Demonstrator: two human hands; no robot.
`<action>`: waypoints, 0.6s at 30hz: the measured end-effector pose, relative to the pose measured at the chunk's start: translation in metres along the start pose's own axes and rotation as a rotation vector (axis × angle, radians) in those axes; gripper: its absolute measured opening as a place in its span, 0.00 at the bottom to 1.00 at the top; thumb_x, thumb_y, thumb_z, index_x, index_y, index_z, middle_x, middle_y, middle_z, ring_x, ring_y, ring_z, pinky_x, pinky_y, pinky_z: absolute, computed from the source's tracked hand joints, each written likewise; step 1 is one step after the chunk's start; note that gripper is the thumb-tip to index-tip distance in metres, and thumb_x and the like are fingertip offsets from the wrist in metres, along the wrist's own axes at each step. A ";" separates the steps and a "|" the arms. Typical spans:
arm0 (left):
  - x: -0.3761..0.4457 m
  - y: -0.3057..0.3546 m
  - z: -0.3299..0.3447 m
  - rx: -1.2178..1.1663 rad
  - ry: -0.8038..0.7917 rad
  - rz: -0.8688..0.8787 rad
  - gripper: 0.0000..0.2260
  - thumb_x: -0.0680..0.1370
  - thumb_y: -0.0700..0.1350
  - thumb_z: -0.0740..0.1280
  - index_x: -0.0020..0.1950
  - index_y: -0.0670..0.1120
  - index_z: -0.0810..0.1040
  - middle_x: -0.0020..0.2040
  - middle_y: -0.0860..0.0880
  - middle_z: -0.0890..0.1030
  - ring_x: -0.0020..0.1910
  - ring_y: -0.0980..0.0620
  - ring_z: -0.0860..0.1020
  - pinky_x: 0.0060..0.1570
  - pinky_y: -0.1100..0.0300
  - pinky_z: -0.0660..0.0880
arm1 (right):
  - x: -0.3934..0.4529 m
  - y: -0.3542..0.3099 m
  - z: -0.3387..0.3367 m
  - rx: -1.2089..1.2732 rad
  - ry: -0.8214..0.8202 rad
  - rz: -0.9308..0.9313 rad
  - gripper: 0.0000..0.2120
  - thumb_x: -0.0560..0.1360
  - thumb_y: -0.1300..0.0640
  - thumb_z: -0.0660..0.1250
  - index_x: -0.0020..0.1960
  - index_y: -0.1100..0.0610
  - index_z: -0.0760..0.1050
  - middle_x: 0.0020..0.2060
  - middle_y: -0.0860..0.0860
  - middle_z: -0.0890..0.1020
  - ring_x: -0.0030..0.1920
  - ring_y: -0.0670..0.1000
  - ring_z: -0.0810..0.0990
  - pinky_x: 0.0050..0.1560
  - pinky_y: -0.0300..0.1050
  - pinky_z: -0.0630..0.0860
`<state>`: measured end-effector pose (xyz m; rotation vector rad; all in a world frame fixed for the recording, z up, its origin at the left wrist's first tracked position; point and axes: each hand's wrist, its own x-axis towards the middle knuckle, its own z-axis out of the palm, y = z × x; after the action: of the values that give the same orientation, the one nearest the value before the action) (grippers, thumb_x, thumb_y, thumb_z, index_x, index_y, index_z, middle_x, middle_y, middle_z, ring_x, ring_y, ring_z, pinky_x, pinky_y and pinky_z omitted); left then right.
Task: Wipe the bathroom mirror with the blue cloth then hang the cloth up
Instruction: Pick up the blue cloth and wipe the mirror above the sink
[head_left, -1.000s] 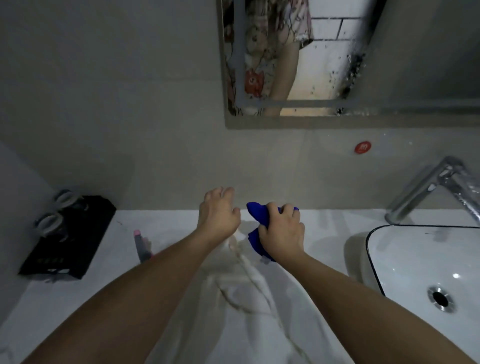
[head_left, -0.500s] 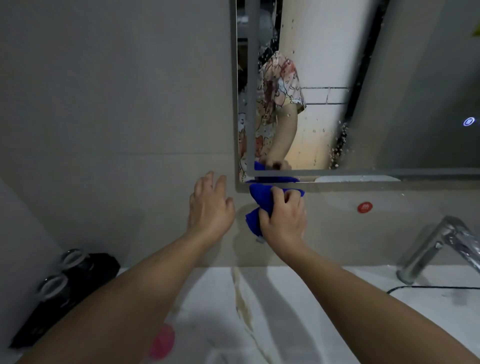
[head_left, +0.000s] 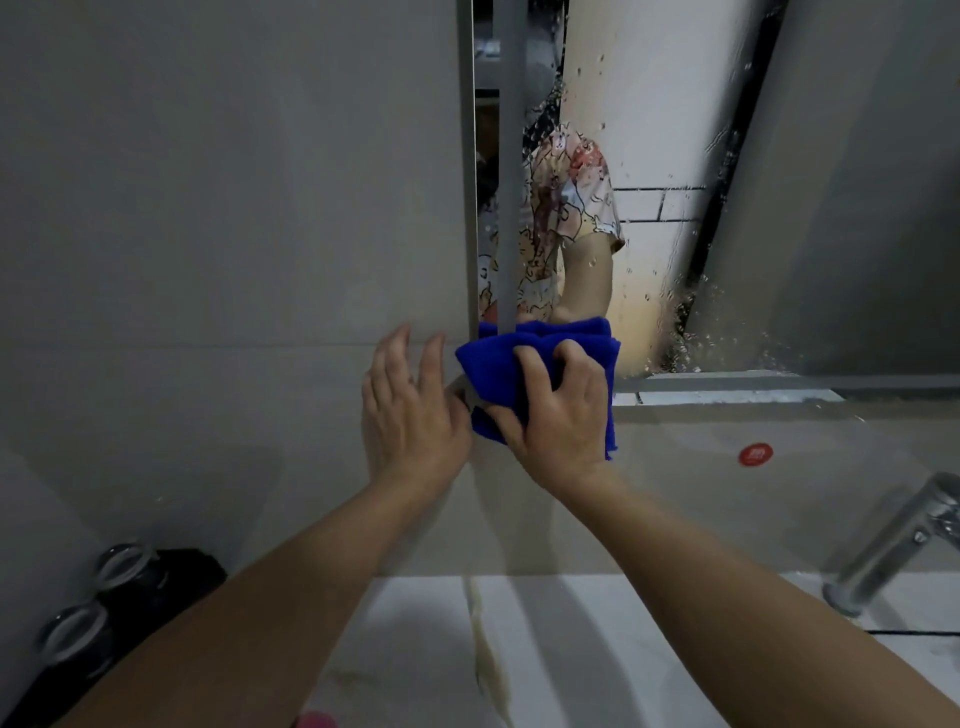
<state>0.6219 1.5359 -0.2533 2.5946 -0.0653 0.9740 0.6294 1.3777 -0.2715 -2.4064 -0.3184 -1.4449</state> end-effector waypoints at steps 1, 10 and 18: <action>0.000 -0.003 0.004 0.010 0.005 -0.001 0.31 0.74 0.44 0.72 0.75 0.47 0.66 0.79 0.38 0.61 0.77 0.38 0.60 0.73 0.38 0.61 | -0.005 0.003 0.003 -0.017 -0.001 -0.038 0.29 0.78 0.39 0.68 0.71 0.57 0.74 0.64 0.62 0.70 0.59 0.63 0.71 0.59 0.58 0.72; -0.002 -0.020 0.040 0.000 0.092 0.121 0.41 0.75 0.51 0.74 0.81 0.49 0.55 0.82 0.42 0.49 0.82 0.40 0.46 0.78 0.36 0.48 | -0.026 0.010 0.030 -0.122 0.137 -0.151 0.26 0.82 0.48 0.67 0.77 0.55 0.68 0.70 0.62 0.67 0.63 0.62 0.73 0.63 0.58 0.74; 0.005 -0.036 0.053 0.032 0.074 0.223 0.40 0.78 0.62 0.62 0.83 0.51 0.47 0.83 0.46 0.42 0.81 0.42 0.36 0.78 0.36 0.41 | -0.027 0.014 0.043 -0.108 0.096 -0.102 0.29 0.83 0.42 0.63 0.79 0.52 0.62 0.78 0.66 0.55 0.81 0.67 0.51 0.80 0.68 0.50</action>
<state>0.6645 1.5510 -0.2984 2.6179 -0.3284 1.1559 0.6570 1.3808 -0.3164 -2.4264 -0.3539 -1.6559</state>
